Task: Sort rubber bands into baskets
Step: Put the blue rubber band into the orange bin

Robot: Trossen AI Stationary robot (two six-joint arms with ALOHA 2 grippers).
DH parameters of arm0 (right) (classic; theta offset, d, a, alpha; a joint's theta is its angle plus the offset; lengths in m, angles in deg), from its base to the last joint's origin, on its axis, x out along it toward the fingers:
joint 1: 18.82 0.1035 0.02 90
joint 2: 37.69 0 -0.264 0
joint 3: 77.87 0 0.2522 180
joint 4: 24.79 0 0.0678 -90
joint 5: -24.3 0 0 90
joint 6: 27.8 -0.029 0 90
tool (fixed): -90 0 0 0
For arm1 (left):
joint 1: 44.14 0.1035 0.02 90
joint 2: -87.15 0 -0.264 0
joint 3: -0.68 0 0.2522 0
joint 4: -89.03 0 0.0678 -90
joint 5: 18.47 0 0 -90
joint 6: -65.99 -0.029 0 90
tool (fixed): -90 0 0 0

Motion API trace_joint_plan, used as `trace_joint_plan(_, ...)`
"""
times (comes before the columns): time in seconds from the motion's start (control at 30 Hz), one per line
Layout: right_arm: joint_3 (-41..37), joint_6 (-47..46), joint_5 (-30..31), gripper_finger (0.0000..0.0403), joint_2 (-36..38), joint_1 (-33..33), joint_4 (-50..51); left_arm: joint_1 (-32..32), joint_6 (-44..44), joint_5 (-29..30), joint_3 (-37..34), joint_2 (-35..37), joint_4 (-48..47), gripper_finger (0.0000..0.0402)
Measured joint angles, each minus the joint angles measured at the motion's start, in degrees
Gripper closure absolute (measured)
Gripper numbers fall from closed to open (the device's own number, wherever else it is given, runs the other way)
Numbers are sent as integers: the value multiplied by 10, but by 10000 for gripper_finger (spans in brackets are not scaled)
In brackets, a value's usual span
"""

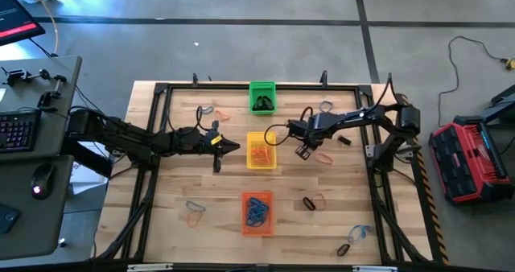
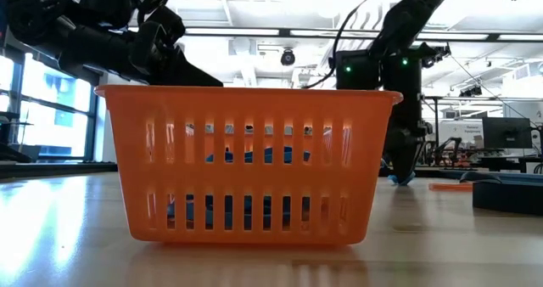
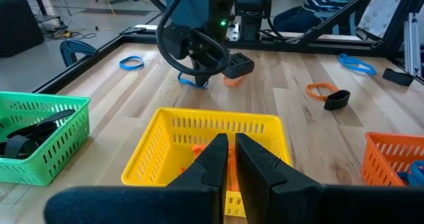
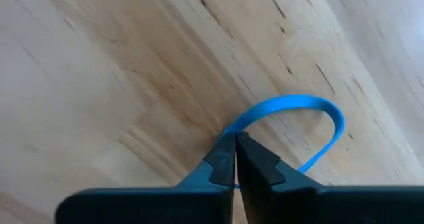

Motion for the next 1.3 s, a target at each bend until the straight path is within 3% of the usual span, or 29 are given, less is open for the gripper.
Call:
trace_joint_plan(0.2, -1, 6, -56, 401, 42, 25, -14, 0, 0, 0, 0, 0, 0, 383)
trace_joint_plan(0.47, -1, 5, -53, 394, 98, 55, -9, 0, -3, 0, 0, 0, 0, 383)
trace_joint_plan(0.8, 0, 50, -4, 284, 46, 62, -17, 0, -4, 0, 0, 0, 0, 383)
trace_joint_plan(0.93, 0, 48, 11, 267, 18, 51, -21, 0, -4, 0, 0, 0, 0, 383)
trace_joint_plan(1.13, 0, 65, 7, 290, 2, 34, -42, 0, -4, 0, 0, 0, 0, 383)
trace_joint_plan(1.3, 0, 68, 11, 373, 9, 32, -56, 0, -4, 0, 0, 0, 0, 383)
